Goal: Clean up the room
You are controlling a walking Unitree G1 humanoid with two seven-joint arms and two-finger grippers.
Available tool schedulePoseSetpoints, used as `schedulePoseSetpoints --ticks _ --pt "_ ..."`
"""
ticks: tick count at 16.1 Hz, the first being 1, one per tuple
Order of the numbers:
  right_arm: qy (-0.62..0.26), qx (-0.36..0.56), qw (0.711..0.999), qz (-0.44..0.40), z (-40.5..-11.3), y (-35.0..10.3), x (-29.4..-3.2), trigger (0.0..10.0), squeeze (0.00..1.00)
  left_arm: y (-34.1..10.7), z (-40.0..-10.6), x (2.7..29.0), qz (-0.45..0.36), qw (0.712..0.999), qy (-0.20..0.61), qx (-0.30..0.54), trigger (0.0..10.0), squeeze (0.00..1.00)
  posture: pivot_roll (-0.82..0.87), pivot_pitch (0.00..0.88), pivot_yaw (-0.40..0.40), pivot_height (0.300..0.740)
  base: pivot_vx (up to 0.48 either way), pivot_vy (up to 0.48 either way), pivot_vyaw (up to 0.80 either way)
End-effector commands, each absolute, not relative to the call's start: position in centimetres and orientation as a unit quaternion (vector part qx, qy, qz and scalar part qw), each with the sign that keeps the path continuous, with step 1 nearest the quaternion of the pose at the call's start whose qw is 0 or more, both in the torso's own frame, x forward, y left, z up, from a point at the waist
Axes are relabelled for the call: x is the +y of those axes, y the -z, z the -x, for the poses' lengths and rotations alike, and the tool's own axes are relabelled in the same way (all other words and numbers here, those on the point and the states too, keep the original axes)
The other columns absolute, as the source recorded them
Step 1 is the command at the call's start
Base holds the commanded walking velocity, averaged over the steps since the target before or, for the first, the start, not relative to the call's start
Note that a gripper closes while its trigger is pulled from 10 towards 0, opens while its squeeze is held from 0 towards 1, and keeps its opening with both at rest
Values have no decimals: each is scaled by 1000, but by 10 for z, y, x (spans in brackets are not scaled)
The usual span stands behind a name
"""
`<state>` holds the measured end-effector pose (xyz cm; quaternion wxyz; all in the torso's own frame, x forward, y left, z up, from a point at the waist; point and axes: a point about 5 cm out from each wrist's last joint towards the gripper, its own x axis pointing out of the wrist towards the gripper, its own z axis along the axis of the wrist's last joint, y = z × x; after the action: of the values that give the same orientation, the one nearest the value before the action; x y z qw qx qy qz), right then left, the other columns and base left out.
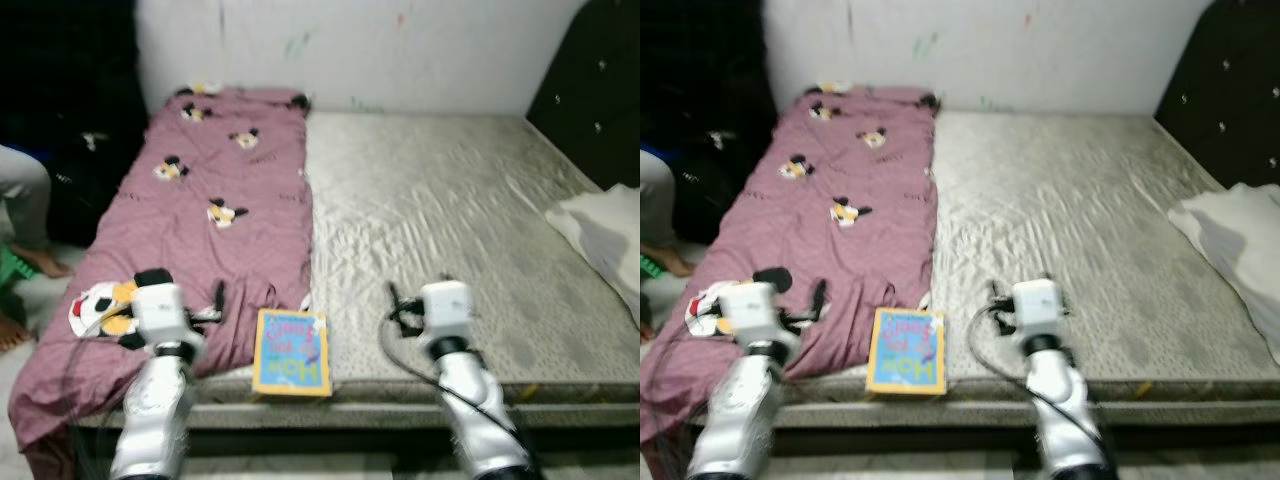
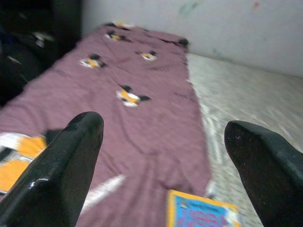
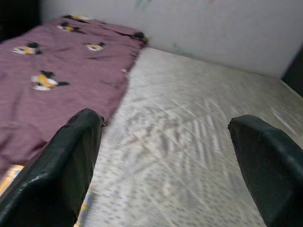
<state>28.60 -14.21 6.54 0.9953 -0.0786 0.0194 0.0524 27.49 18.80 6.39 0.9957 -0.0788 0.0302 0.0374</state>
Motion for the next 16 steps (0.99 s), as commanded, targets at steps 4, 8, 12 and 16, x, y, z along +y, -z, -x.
schedulePoseSetpoints --ticks 4,8,12,16 --pt "-44 11 996 82 -290 -71 -149 10000 0 -67 -278 182 84 996 -21 25 10000 0 -17 0 3 740 400 0 0" --pt "-45 15 996 79 -292 -70 -148 10000 0 -67 -279 183 80 996 -21 28 10000 0 -10 0 3 740 390 0 0" --pt "-44 17 996 76 -293 -70 -149 10000 0 -65 -280 185 90 995 -27 38 10000 0 -7 0 3 740 0 0 0" --pt "-44 18 996 76 -294 -70 -149 10000 0 -65 -281 185 89 995 -28 39 10000 0 -8 0 1 740 0 0 0"
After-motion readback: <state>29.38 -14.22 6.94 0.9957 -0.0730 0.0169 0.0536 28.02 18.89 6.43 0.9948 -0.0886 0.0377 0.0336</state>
